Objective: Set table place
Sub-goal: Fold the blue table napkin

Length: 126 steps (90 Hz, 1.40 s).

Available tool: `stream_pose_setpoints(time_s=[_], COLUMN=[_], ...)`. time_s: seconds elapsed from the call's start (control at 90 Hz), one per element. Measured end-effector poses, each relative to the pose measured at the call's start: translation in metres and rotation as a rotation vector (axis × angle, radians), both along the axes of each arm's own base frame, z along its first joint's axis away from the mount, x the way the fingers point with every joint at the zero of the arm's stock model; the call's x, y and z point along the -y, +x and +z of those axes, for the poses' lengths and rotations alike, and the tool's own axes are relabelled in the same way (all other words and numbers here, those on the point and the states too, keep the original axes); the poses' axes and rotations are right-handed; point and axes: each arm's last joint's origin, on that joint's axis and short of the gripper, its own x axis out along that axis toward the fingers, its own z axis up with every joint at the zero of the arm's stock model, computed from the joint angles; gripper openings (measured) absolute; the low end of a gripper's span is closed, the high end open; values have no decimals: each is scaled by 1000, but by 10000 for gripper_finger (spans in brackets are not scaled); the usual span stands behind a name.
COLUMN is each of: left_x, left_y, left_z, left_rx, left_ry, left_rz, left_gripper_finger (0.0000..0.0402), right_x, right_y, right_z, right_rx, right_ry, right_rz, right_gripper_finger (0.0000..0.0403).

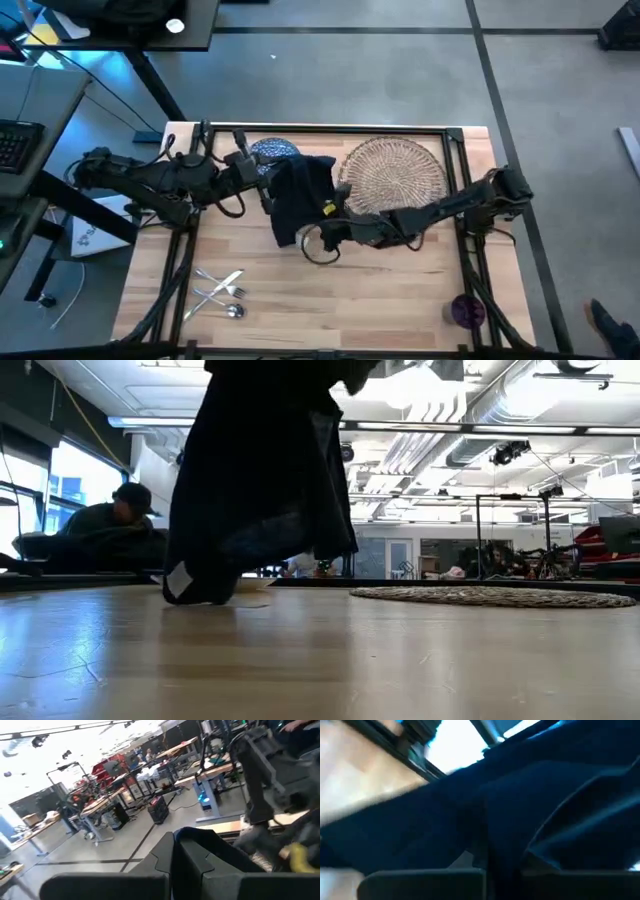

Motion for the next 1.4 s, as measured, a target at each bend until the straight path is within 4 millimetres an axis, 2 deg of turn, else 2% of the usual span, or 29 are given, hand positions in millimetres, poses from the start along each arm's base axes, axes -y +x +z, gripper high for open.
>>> stream_pose_setpoints(time_s=[0.133, 0.333, 0.533, 0.678, 1.1, 1.278, 1.4], left_x=[1, 1, 0, 0, -7, -27, -45], left_y=[0, 0, 0, -1, -5, -3, -2], left_z=[0, 0, -7, -13, -27, -25, -14], left_rx=[3, 8, -38, -87, -214, -233, -223], left_ry=[0, -20, -48, -69, -38, -32, -63], left_rz=[-3, -2, 1, 9, 158, 192, 135], left_gripper_finger=[0, 0, 0, 0, 0, 0, 0], right_x=[-4, 0, 1, 4, 48, 66, 82], right_y=[-5, -8, -8, -12, -46, -59, -65], right_z=[0, 6, 19, 32, 96, 115, 123], right_rx=[-85, -135, -193, -215, -199, -149, -172], right_ry=[-170, -301, -429, -489, -567, -580, -608], right_rz=[-121, -295, -369, -346, -387, -397, -435], right_gripper_finger=[0, 0, 0, 0, 0, 0, 0])
